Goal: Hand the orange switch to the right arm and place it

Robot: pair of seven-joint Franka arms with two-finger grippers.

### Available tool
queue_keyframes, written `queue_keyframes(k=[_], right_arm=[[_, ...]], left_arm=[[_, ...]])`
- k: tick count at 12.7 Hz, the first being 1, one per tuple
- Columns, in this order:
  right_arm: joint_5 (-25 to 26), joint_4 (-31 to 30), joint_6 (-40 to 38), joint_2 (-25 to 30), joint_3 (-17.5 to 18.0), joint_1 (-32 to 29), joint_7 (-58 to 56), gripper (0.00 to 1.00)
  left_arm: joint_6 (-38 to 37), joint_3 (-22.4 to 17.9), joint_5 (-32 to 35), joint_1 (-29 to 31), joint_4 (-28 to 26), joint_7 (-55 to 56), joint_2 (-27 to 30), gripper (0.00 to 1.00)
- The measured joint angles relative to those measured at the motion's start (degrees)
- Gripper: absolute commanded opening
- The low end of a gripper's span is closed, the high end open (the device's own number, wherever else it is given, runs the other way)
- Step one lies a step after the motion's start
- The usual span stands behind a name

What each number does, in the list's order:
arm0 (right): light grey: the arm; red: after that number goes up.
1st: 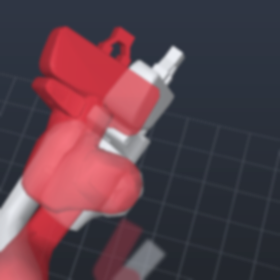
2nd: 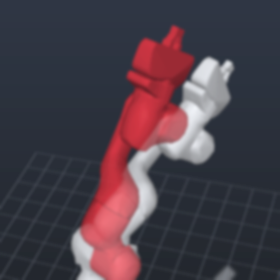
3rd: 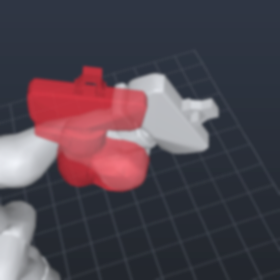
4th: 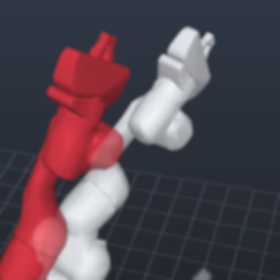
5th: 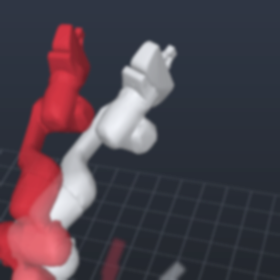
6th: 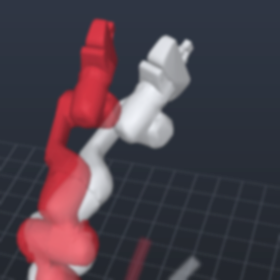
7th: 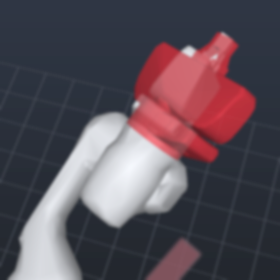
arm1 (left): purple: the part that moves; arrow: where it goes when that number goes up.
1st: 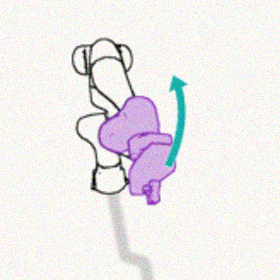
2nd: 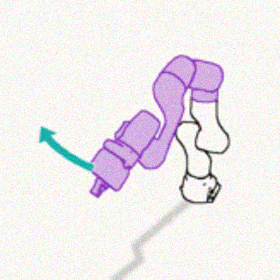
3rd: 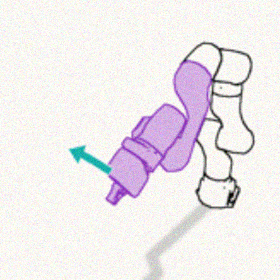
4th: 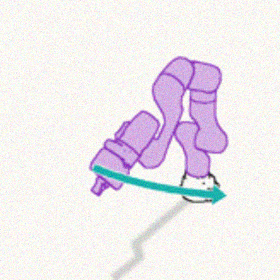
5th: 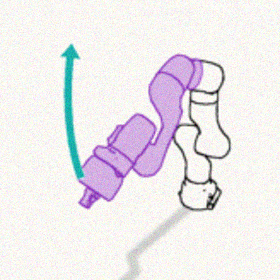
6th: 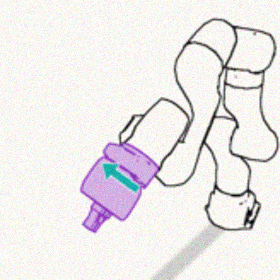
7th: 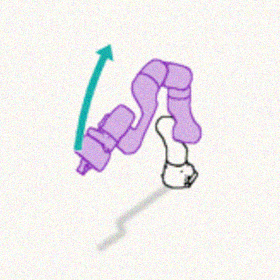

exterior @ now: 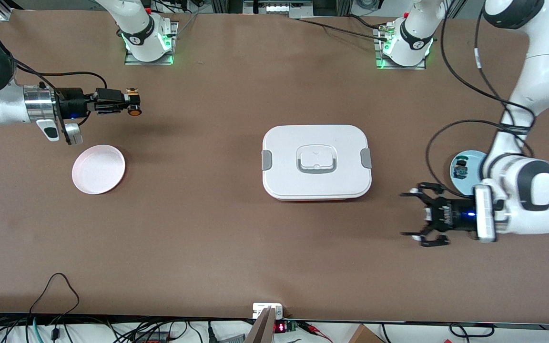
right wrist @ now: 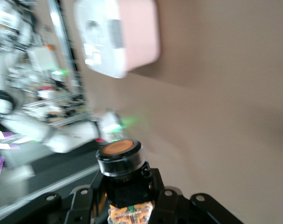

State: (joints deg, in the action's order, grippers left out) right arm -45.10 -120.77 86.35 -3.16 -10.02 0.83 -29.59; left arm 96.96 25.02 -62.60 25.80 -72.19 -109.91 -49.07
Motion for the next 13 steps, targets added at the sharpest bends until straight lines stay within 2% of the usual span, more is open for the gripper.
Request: queue_keyframes(k=[3,5,9,11,13], right_arm=[[13.0,0.0,5.8,0.0,0.0,0.0,-7.3,0.14],[20.3,0.0,9.7,0.0,-0.1,-0.1,-10.3,0.14],[32.6,-0.3,19.0,-0.3,0.0,0.0,-17.3,0.14],[37.6,-0.8,23.5,-0.7,0.0,0.0,-21.8,0.14],[43.1,-1.6,29.1,-1.4,0.0,0.0,-27.3,0.14]], left_arm=[[-1.4,-0.2,12.0,6.8,5.8,0.4,0.5,1.00],[-1.7,-0.5,21.8,7.7,10.4,4.0,1.3,1.00],[-1.7,0.2,44.4,5.6,17.3,21.1,6.0,1.00],[-2.0,0.2,53.6,3.6,17.7,35.1,11.6,1.00],[-5.0,0.2,61.5,2.2,17.6,48.4,14.8,1.00]])
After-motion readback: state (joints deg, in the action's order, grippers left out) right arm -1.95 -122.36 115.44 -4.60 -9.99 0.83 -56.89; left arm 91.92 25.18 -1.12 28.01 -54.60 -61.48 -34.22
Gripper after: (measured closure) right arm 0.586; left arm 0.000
